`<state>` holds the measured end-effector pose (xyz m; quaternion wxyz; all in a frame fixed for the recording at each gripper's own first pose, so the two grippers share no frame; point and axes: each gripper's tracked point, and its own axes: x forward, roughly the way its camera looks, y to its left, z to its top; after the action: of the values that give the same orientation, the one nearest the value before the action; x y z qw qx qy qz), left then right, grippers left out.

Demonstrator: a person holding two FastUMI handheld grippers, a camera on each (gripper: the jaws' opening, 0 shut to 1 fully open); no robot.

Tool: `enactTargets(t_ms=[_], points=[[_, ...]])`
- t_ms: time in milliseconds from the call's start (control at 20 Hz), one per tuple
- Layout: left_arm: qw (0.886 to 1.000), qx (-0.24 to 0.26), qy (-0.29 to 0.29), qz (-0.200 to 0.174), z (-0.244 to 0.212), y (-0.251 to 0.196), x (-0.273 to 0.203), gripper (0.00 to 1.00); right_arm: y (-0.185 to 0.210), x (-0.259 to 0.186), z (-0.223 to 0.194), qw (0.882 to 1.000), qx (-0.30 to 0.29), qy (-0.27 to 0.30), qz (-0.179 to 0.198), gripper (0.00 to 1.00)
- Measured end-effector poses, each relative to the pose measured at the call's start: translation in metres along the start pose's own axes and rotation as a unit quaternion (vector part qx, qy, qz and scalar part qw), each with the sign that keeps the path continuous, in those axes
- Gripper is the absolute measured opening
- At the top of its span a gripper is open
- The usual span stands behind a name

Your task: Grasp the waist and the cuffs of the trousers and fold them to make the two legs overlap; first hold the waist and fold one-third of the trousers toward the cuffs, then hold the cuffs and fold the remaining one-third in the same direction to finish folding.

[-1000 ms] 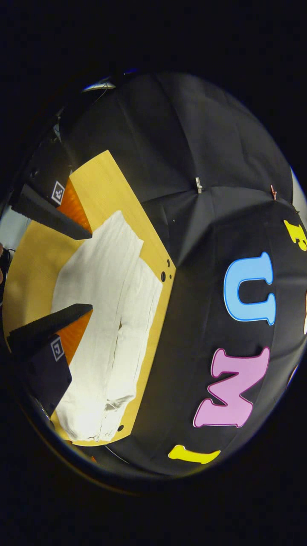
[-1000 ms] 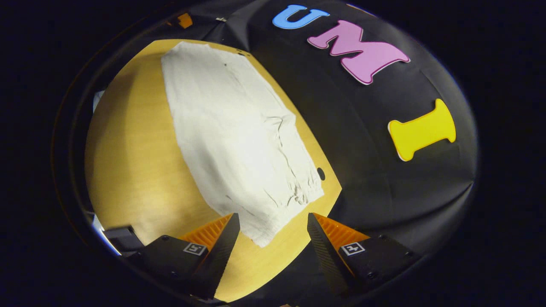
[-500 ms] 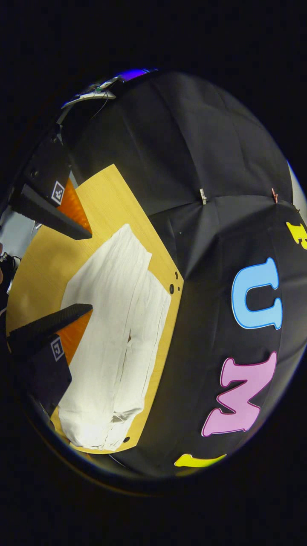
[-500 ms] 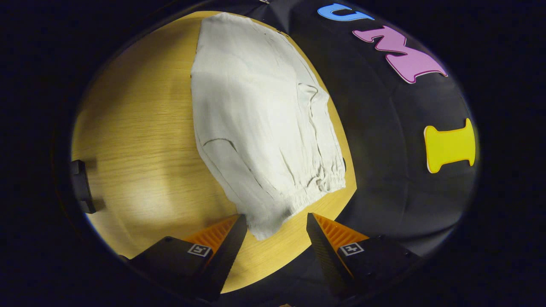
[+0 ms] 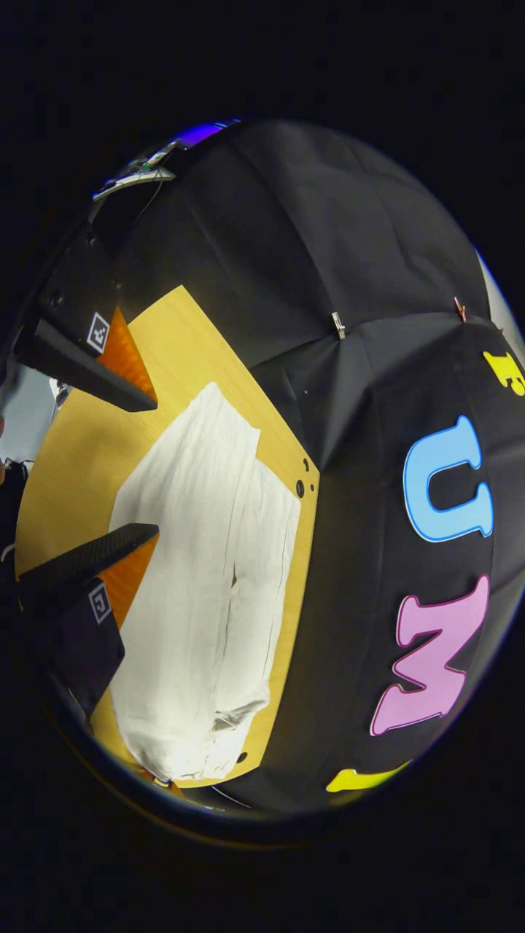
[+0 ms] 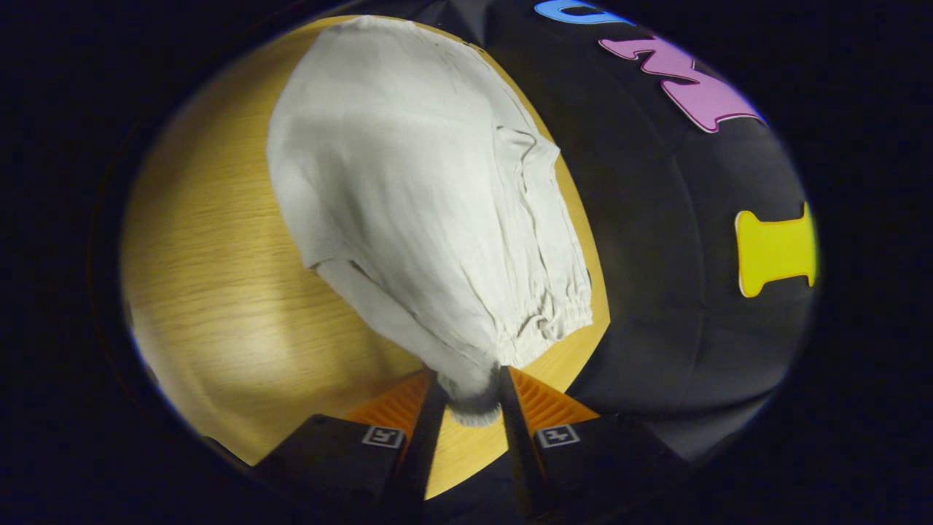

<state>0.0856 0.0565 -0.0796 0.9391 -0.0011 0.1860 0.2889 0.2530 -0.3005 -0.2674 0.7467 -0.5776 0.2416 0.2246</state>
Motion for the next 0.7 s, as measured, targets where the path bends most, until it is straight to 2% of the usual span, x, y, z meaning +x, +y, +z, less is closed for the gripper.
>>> enactTargets(t_ms=[50,150,200,300,350,450,500,600,700], points=[[1.0,0.01,-0.002,0.004,0.0,0.003,0.003,0.98,0.003,0.001,0.0,1.0,-0.01,0.003,0.0,0.4],[0.999,0.039,-0.002,0.002,-0.004,0.001,0.007,0.98,0.003,0.002,0.001,1.0,-0.023,0.003,-0.004,0.29],[0.998,0.069,-0.002,-0.007,-0.012,-0.001,0.01,0.98,0.003,0.002,0.0,1.0,-0.025,0.007,-0.003,0.26],[0.991,0.132,-0.027,-0.015,-0.014,0.002,0.014,0.98,0.005,0.003,0.001,0.999,-0.022,0.015,0.021,0.18],[0.983,0.178,-0.05,-0.007,-0.009,0.011,0.025,0.98,0.005,0.003,0.002,0.999,-0.019,0.015,0.035,0.18],[0.94,0.33,-0.087,0.009,-0.001,0.037,0.06,0.96,0.004,0.001,0.0,0.997,0.001,0.019,0.071,0.07],[0.919,0.384,-0.09,0.0,-0.006,0.048,0.076,0.96,0.004,0.002,0.0,0.996,0.005,0.021,0.083,0.07],[0.893,0.445,-0.059,-0.019,-0.021,0.07,0.111,0.96,0.006,0.001,0.0,0.995,-0.009,0.029,0.096,0.07],[0.851,0.523,-0.046,-0.01,-0.023,0.093,0.136,0.96,0.007,0.0,0.001,0.993,-0.024,0.035,0.106,0.07]])
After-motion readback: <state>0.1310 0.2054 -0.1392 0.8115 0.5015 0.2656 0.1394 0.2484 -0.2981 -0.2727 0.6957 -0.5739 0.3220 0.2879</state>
